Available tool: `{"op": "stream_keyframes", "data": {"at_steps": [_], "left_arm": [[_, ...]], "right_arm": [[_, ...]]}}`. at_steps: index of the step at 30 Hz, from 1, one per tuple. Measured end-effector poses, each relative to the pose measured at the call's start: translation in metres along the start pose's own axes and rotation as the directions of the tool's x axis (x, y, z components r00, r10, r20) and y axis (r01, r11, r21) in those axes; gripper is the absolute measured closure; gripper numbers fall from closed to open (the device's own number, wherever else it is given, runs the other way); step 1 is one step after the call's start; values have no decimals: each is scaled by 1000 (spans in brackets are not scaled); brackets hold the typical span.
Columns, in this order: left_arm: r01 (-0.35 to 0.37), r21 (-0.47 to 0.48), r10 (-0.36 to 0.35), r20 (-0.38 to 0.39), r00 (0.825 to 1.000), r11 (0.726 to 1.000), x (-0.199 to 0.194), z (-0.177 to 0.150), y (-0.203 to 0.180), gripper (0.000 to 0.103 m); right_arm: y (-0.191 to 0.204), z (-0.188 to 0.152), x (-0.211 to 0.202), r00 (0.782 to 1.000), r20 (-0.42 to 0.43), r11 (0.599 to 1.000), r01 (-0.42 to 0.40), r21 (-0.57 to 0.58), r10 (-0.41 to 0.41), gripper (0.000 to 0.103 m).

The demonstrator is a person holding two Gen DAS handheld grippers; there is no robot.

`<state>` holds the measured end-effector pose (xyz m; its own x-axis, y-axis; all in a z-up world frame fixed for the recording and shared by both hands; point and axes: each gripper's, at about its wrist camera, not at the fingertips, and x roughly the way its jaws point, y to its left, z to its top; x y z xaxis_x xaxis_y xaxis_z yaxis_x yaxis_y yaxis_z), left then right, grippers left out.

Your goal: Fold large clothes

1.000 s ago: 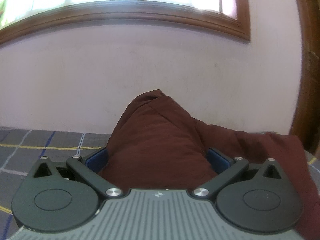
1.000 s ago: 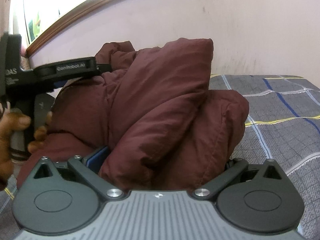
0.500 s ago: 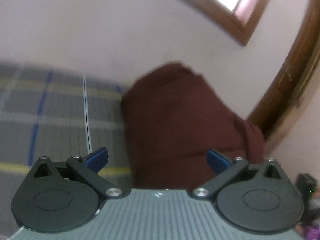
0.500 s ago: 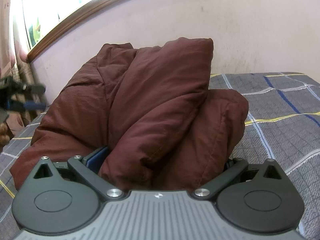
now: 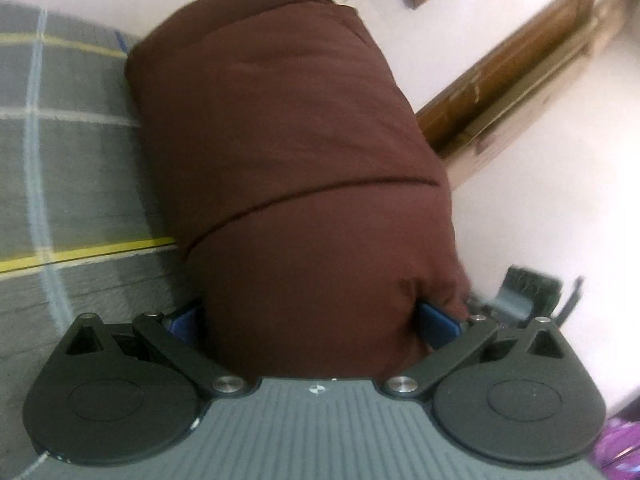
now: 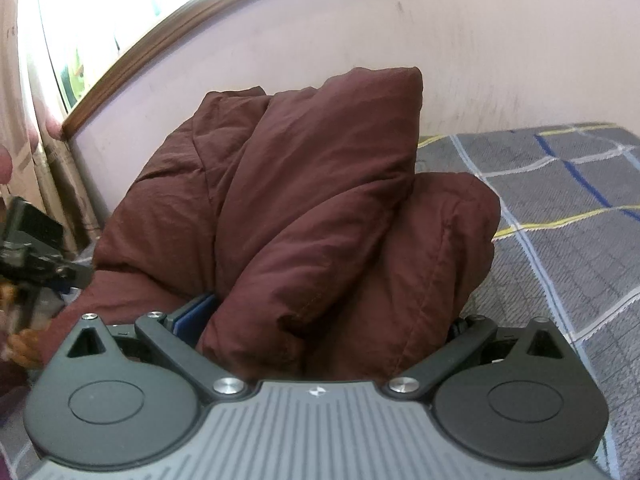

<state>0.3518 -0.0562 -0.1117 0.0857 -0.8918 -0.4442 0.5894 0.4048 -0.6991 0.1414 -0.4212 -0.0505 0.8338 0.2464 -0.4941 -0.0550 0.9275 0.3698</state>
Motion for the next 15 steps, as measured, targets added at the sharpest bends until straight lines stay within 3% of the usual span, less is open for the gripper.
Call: {"op": "stream_keyframes", "data": {"at_steps": [4,7,9,15], "left_arm": [[11,-8,-11,-11,1000,1000,10,2,-4,0],[-59,28,59,8,998,998,11,-4,-21,0],[-135,65,133,34,991,989,7,-10,-39,2],[-327,141,308,139,941,935,2,-27,-93,9]], "right_arm": [[-6,3,3,999,-31,998,-38,48,39,0],[-11,4,6,997,-44,993,-65,97,69,0],[-3,4,5,998,-32,997,-47,63,49,1],[27,2,-11,999,23,1000,24,-11,-24,28]]}}
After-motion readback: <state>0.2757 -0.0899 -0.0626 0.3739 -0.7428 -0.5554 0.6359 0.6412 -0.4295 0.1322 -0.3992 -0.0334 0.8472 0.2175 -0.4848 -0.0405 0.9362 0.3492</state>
